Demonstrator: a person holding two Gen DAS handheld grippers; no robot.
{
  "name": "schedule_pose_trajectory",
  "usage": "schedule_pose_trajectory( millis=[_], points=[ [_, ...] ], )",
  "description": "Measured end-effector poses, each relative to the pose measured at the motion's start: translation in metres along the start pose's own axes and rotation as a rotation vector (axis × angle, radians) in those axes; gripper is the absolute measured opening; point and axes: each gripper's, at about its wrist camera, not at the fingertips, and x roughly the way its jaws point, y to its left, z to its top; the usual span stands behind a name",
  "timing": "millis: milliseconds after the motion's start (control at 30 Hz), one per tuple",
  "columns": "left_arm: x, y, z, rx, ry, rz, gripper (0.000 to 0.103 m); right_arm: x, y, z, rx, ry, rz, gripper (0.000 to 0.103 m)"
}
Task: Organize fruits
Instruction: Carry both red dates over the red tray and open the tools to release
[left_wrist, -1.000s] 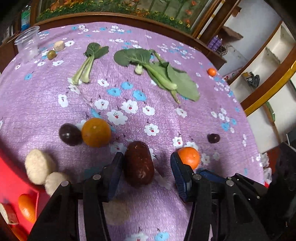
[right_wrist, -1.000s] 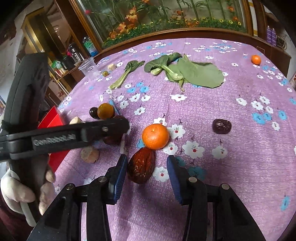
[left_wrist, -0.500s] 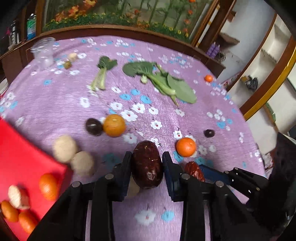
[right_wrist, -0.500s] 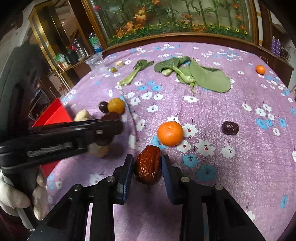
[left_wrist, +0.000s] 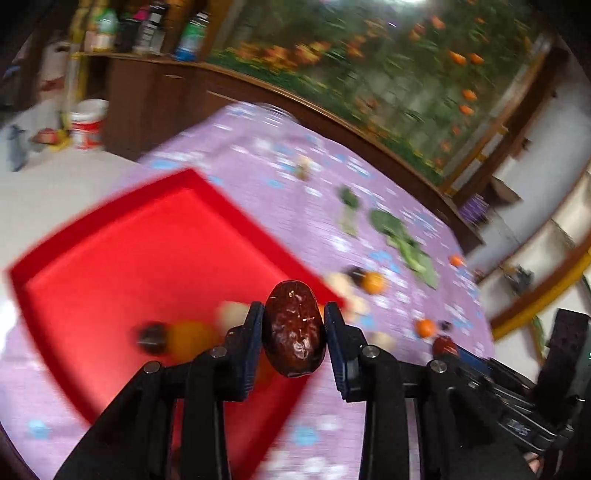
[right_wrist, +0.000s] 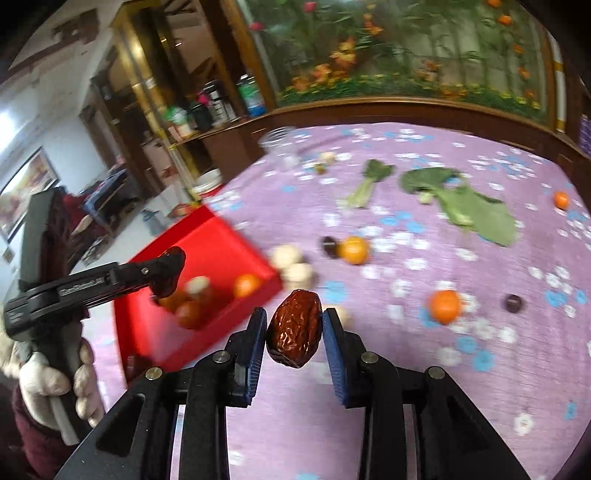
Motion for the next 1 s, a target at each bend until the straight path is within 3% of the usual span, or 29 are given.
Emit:
schedule_pose_trajectory(
  millis=[133,333,633,867,933,1000],
  points=[
    [-0.009,0.032,0.004,-0.018,-0.052,0.116,0.032,0.028,0.033,0.005,-0.037,0.042,0.052,0.034],
    [-0.001,0.058,0.008,-0.008,-0.072,0.204,0.032,0.069,0.065,0.01,-0.081,0.095,0.067,0.034],
    [0.016,0.086,0.015,-0.02,-0.023,0.229,0.032,0.119,0.069,0.02,-0.096,0.158,-0.002,0.034],
    [0.021,0.095,0.013,-0.057,0.002,0.242,0.032,0.129,0.082,0.015,-0.149,0.178,-0.033,0.034],
    [0.017,0.095,0.013,-0.063,-0.008,0.244,0.035,0.128,0.084,0.015,-0.159,0.175,-0.04,0.035],
    [0.012,0.094,0.013,-0.078,-0.021,0.242,0.045,0.127,0.085,0.015,-0.163,0.173,-0.039,0.035]
  ],
)
